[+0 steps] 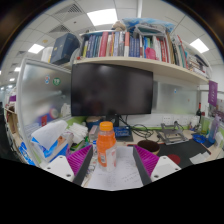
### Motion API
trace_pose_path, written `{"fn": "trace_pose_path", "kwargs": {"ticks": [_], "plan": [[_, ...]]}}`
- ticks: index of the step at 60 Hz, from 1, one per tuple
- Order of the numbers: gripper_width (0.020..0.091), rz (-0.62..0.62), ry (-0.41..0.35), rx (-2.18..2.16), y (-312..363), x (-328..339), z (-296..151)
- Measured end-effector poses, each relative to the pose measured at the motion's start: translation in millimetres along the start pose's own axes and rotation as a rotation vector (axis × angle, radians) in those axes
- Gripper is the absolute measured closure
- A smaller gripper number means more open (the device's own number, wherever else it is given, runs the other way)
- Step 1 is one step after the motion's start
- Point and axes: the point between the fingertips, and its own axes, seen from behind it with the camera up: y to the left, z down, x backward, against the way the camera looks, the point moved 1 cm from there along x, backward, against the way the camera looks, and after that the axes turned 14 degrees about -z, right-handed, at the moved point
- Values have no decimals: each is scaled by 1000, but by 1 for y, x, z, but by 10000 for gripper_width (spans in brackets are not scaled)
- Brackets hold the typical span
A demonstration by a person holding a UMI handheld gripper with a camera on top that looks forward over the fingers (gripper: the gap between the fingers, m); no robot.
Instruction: Pour water
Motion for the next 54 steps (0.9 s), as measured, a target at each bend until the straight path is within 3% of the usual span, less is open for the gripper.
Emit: {"fn": "trace_pose_path", "kwargs": {"ticks": [12, 25, 27, 30, 31, 35, 49, 54], "plan": [[278, 15, -7, -49, -20, -30, 13], [294, 43, 36, -36, -61, 3, 46], [331, 49, 39, -23, -64, 0, 49], [498, 38, 43, -7, -68, -10, 60], [517, 40, 47, -2, -65, -26, 63], [574, 67, 51, 9, -56, -53, 68], [734, 76, 30, -3, -53, -53, 67], [754, 63, 32, 4, -53, -58, 70]]}}
